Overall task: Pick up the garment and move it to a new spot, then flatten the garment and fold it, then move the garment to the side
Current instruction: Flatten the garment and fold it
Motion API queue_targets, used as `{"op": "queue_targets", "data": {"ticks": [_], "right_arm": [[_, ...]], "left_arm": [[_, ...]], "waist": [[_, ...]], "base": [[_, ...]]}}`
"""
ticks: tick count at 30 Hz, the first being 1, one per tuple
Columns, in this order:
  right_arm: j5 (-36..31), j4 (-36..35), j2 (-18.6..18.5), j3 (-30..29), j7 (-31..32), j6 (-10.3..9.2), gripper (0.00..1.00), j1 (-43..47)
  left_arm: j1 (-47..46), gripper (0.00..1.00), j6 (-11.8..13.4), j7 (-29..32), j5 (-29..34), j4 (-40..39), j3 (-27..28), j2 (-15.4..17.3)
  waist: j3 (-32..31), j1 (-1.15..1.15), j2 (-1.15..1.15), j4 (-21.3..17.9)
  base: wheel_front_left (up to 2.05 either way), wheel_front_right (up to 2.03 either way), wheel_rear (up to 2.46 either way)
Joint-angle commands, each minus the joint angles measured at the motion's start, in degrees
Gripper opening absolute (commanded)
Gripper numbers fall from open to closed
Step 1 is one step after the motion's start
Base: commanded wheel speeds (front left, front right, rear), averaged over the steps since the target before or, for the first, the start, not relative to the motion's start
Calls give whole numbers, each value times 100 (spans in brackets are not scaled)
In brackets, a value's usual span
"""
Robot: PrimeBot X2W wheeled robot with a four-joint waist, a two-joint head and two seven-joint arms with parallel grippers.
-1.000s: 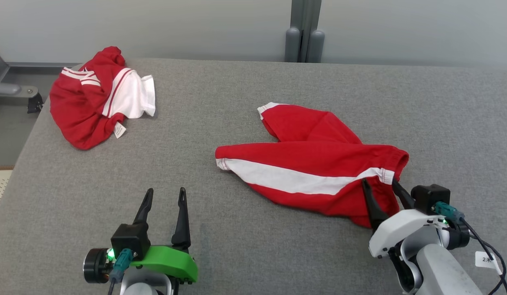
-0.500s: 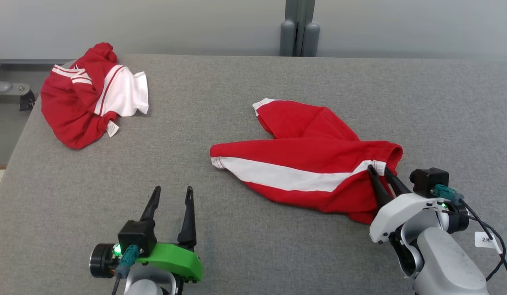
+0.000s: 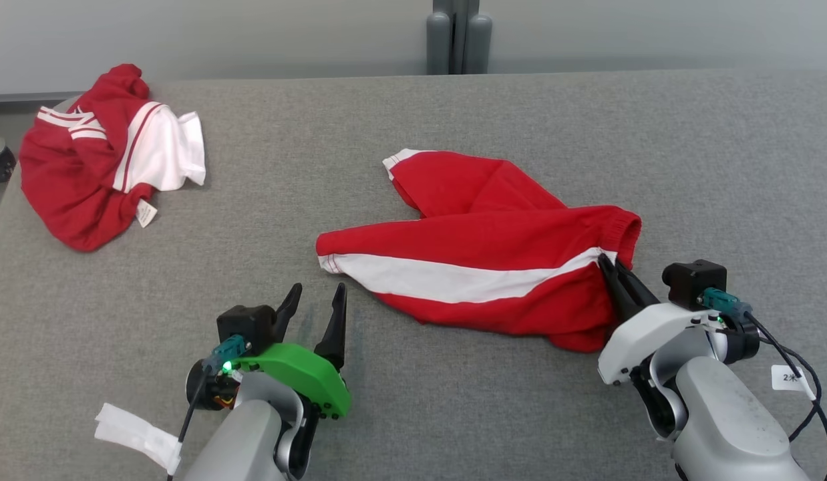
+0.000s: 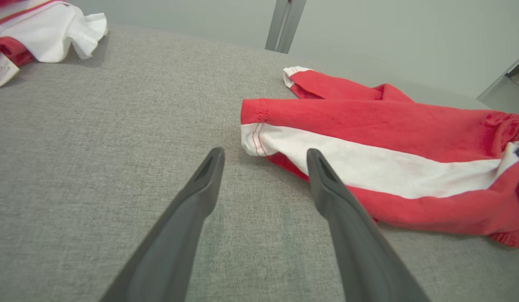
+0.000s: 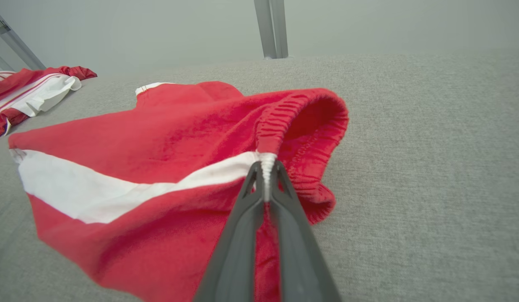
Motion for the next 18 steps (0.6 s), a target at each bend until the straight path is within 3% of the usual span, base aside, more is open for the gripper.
{"op": "queue_targets", "data": {"ticks": [1,7,13,14,17,18], "right_arm": [[41,8,-33,32,-48,0,0,-118],[100,-5,-49,162,-100,0,0,-228],[160,-24,-80,199,-160,0,0,-254],[169,-27,-81,201,-166,0,0,-253],[185,-40,-78,204,-193,0,0,-245],[186,-45,-74,206,-202,0,0,-243]], "left_arm": [[-212,100,14,24,-157,256,-82,20],[-805,100,133,-1,-500,1069,-313,21],[-1012,100,179,-2,-608,1144,-351,22],[-1027,94,197,-2,-571,1123,-362,21],[-1024,53,159,-3,-586,1089,-401,21],[-1024,47,153,-3,-600,1075,-414,21]], "waist": [[114,0,0,-132],[264,0,0,-299],[354,0,0,-357],[362,0,0,-360],[389,0,0,-365],[399,0,0,-367]], "base": [[0,0,0],[0,0,0],[0,0,0],[0,0,0],[0,0,0],[0,0,0]]}}
